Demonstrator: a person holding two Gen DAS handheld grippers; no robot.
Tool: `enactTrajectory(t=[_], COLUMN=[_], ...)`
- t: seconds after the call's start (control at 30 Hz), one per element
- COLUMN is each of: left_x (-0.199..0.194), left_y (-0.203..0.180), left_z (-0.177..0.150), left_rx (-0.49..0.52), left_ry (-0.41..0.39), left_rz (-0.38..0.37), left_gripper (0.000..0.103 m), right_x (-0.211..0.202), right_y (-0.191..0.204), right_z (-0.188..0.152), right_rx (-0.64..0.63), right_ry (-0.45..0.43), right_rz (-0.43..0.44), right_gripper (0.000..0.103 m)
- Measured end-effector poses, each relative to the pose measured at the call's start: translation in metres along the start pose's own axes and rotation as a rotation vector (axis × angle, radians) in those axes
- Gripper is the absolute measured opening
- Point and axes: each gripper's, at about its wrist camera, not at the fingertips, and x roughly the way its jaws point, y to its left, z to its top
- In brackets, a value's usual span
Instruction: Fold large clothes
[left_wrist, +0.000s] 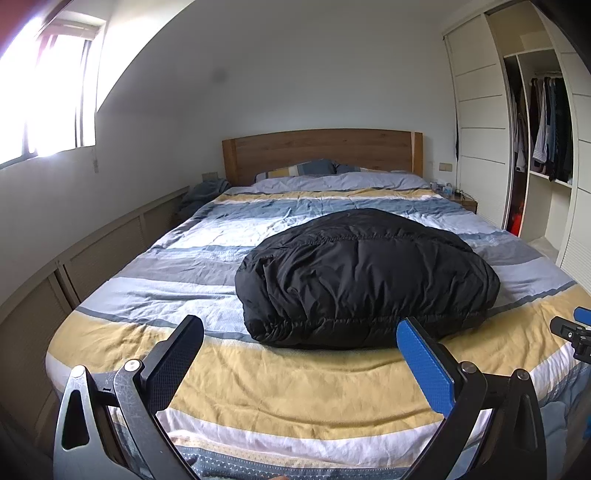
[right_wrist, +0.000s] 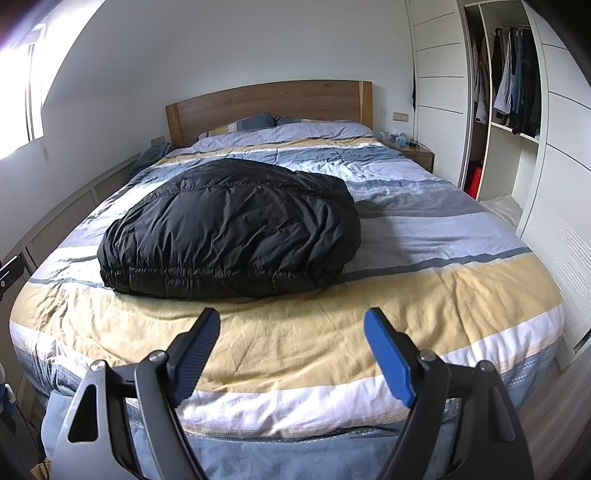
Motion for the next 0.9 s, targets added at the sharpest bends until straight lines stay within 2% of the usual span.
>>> enactTrajectory(t=[0.4,0.9], left_x=[0.015,0.056], left_y=[0.002,0.014], left_z=[-0.008,-0.029], left_rx=[-0.005,-0.015], left_ry=[0.032,0.135], left_rz=[-0.002,0.009], left_gripper=[0.103,0.103], right_x=[0.017,0.045], right_y=[0.015,0.03], right_z=[-0.006,-0.006], right_rx=[-0.041,-0.068], right_ry=[0.035,0.074], right_rz=[-0.007,-0.032], right_gripper=[0.079,0.079])
